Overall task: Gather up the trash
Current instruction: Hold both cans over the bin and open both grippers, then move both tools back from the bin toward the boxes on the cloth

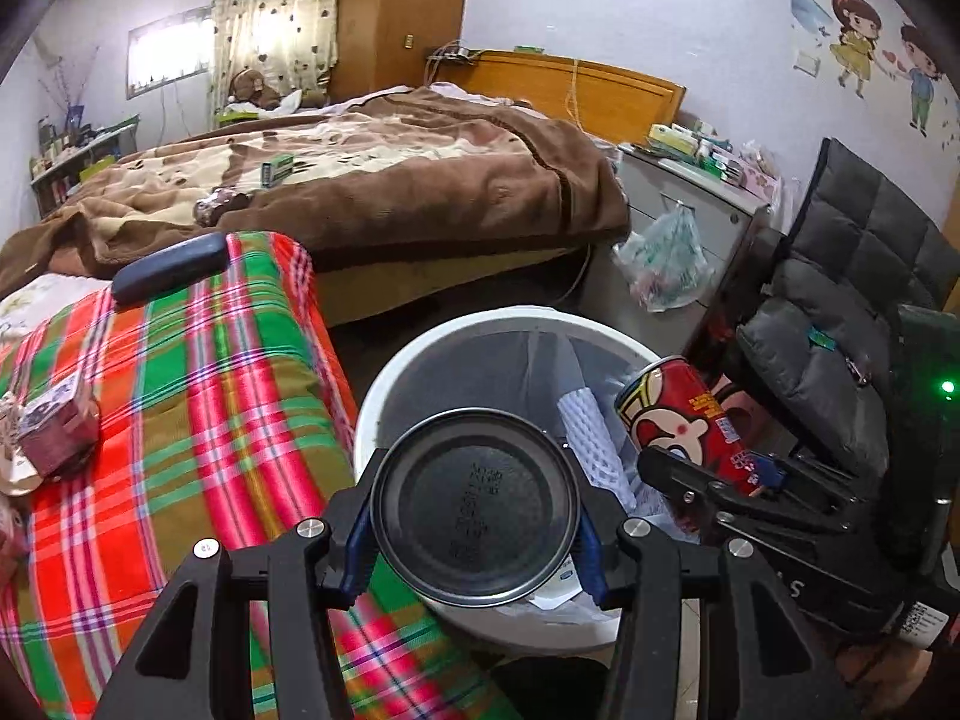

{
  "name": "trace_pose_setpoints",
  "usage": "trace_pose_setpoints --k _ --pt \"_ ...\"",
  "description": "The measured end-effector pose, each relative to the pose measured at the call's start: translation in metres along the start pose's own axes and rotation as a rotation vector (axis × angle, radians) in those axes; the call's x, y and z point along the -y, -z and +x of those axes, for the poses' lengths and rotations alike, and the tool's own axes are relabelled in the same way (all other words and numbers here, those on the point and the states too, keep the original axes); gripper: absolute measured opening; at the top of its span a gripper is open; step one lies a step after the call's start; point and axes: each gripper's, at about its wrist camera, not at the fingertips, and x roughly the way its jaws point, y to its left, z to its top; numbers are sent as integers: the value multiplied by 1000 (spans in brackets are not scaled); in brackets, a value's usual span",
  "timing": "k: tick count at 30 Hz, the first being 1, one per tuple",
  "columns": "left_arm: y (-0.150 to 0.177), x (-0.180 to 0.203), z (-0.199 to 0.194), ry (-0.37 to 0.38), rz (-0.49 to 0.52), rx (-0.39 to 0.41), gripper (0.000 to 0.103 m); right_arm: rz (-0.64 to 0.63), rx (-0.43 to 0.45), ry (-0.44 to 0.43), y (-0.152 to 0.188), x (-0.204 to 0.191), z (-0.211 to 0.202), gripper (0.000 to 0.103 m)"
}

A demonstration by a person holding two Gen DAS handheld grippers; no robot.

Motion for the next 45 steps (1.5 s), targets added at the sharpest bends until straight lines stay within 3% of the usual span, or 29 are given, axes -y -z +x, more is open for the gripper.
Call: trace_pose_setpoints --k 3,6,13,24,45 --pt "-1 0 5 -12 -4 -10 55 -9 0 32 1 5 -1 54" --pt "-1 -3 4 -14 -13 -3 70 -9 -3 44 2 9 -2 54" --pt "1 -8 -4 -18 -23 7 73 -22 32 40 0 6 -10 63" --pt "12 -25 -30 -39 -66 41 74 -11 70 14 2 -6 -21 63" --pt "43 -82 -97 -158 -143 129 74 -115 104 -91 16 -66 -29 63"
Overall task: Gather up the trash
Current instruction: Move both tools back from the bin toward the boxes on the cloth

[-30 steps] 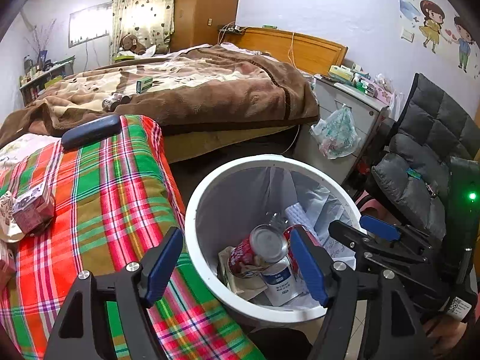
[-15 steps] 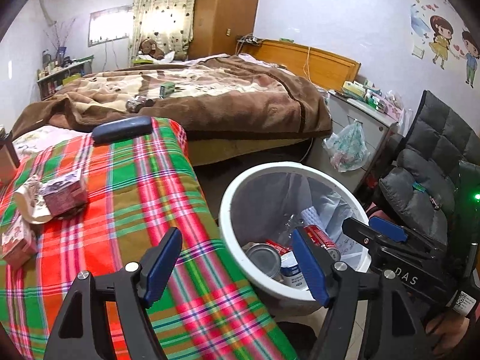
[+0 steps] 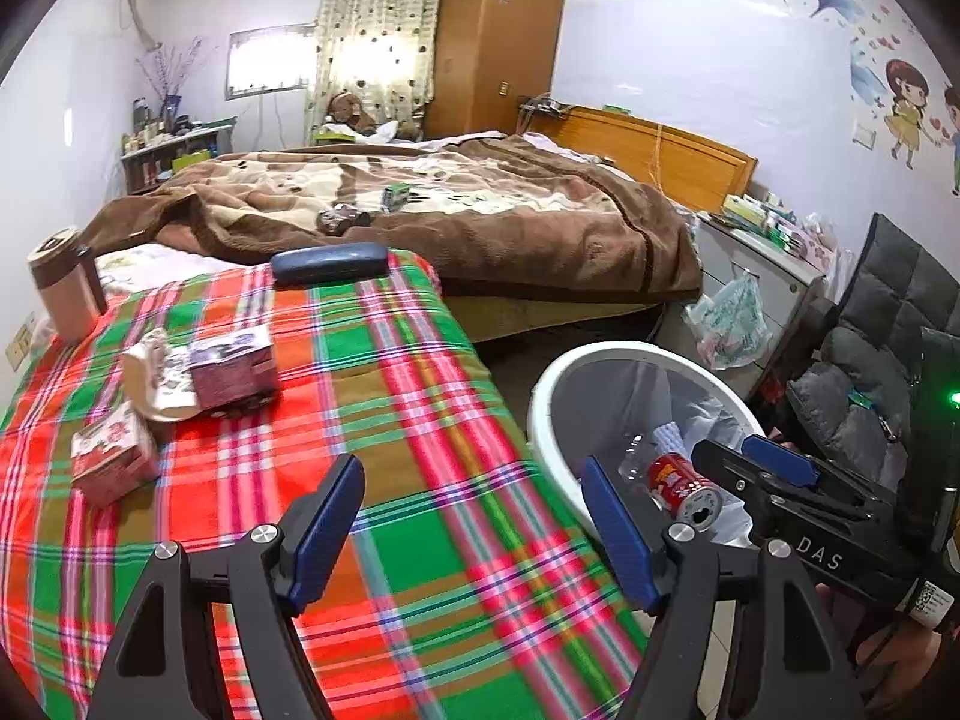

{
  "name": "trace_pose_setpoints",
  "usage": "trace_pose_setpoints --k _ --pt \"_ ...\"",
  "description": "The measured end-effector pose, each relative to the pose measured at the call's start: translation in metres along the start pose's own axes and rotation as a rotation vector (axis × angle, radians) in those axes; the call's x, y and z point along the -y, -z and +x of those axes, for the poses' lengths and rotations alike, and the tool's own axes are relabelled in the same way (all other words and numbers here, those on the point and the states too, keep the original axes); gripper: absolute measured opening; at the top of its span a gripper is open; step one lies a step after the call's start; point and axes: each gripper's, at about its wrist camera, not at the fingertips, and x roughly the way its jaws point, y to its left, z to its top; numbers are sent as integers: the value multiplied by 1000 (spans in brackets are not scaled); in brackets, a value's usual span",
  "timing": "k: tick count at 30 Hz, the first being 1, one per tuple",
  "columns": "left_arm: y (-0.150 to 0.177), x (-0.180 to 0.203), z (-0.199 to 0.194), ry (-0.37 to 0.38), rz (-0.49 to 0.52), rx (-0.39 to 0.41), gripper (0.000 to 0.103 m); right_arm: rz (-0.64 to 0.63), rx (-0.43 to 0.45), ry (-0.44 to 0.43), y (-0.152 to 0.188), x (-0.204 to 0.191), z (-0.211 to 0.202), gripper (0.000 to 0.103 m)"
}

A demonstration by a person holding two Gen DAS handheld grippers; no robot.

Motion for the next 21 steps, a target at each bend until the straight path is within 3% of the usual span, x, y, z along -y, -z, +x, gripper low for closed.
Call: trace_pose_setpoints --k 9,21 --pt "12 -44 -17 -76 -47 17 74 -44 -11 -40 3 -31 9 63" --pt "25 -136 -37 -211 -155 26 77 -125 -40 -104 3 -80 30 63"
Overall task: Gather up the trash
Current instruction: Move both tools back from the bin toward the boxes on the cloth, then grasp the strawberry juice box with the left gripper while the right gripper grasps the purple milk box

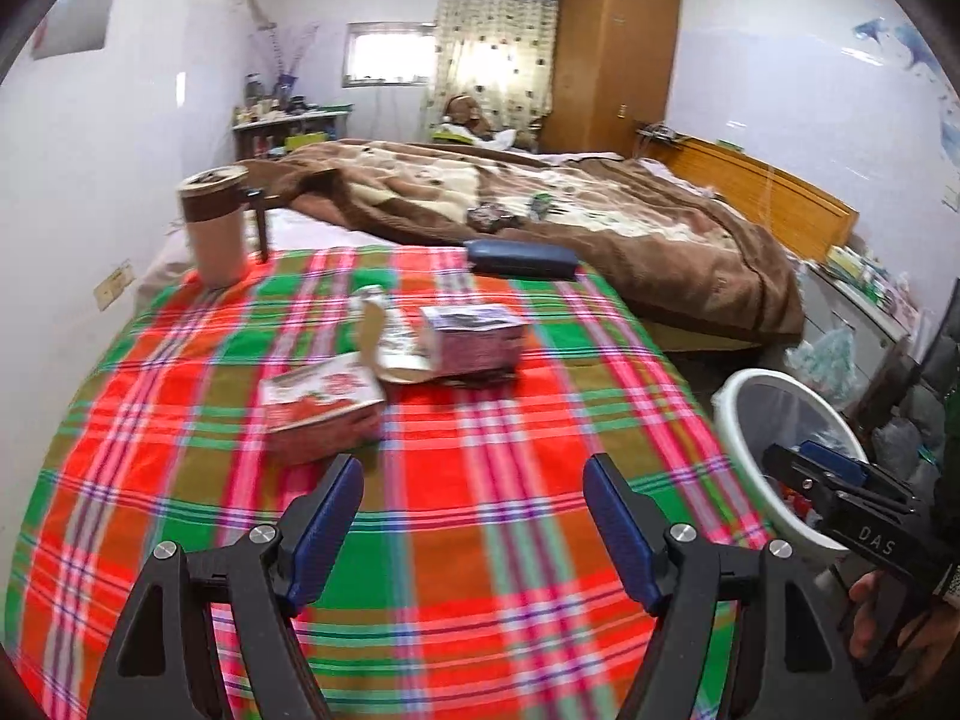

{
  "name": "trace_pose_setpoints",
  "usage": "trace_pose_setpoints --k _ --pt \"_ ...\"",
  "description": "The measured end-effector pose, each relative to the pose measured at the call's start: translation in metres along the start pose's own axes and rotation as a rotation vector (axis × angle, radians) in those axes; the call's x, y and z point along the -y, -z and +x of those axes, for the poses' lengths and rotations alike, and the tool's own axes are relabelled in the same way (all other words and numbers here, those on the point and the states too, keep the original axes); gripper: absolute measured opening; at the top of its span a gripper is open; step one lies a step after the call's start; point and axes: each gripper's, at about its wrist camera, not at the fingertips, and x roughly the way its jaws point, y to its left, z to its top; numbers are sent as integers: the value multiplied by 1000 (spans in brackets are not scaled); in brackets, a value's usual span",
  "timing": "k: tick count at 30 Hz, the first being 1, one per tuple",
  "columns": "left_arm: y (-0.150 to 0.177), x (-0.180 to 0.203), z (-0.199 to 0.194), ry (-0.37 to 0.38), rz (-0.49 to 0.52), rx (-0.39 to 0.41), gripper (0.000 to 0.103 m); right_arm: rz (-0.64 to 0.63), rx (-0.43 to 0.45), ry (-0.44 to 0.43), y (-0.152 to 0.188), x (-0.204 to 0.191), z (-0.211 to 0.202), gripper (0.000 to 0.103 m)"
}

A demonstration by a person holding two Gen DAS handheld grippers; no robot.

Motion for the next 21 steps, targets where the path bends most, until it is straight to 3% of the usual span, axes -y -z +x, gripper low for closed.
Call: trace_pose_setpoints --k 10,21 --pt "-2 -62 19 -89 -48 -35 80 -95 -38 -55 -17 -39 27 63" --pt "-19 -95 54 -78 -62 -71 80 -102 -84 -146 -44 -77 76 63"
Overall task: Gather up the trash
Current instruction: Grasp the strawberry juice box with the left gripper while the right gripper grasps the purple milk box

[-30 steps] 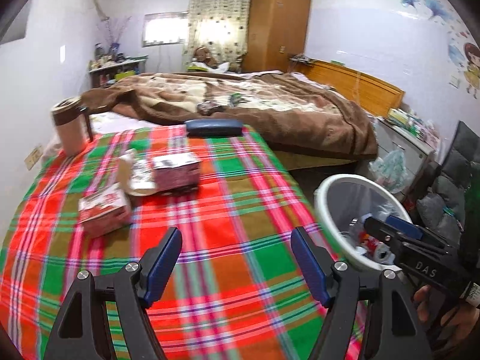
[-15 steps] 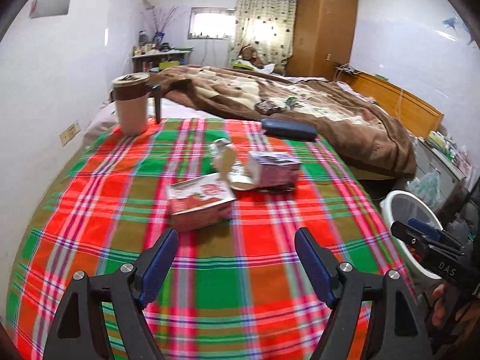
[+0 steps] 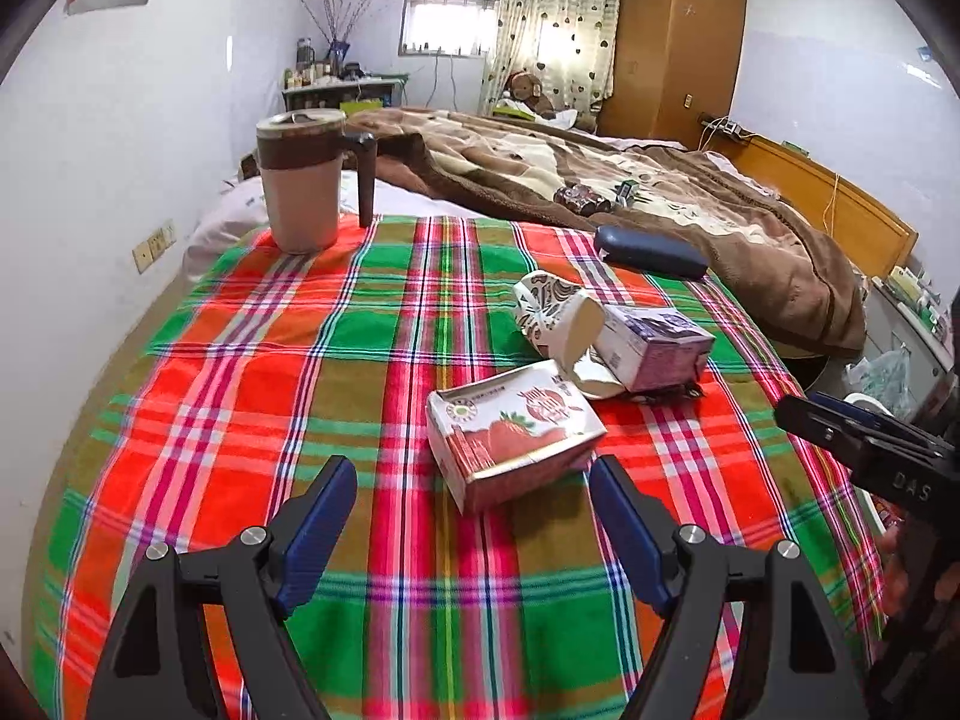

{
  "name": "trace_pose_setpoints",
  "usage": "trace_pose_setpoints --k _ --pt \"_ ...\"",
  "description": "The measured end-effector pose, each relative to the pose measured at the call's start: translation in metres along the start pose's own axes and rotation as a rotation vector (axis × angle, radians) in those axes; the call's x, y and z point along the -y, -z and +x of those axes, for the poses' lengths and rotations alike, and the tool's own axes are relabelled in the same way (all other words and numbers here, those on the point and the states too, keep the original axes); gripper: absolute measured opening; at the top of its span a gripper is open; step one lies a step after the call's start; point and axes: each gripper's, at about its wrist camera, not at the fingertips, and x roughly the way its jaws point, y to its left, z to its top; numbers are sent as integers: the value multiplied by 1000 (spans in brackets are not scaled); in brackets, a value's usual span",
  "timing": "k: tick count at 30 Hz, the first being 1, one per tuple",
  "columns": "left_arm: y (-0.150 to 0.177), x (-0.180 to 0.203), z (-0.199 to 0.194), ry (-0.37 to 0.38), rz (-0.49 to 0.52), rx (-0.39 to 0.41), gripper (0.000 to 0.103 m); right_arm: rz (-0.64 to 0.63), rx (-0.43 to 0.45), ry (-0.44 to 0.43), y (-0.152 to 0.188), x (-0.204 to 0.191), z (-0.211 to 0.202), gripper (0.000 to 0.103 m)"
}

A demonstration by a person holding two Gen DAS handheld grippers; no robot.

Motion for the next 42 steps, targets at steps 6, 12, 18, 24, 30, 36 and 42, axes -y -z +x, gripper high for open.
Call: trace_pose_setpoints --k 6,12,18,24,30,36,42 --pt "-8 2 17 11 50 -19 80 -9 -3 -9 -16 -6 18 63" --pt "-14 16 39 37 171 -51 83 21 -21 -22 -20 -1 29 63" --pt "-19 35 50 31 304 -28 83 31 -19 -50 -26 -1 34 63" --pt "-22 29 64 9 294 -58 83 11 -23 -58 -33 -2 45 63" --pt "-26 6 62 -6 197 -58 68 -11 -56 -157 -31 -11 53 63" --pt "-23 -8 55 -19 149 -53 64 -85 -105 -233 -17 -32 49 63" --pt "-19 -21 48 -19 102 -52 64 -238 -92 -263 -13 -51 31 63"
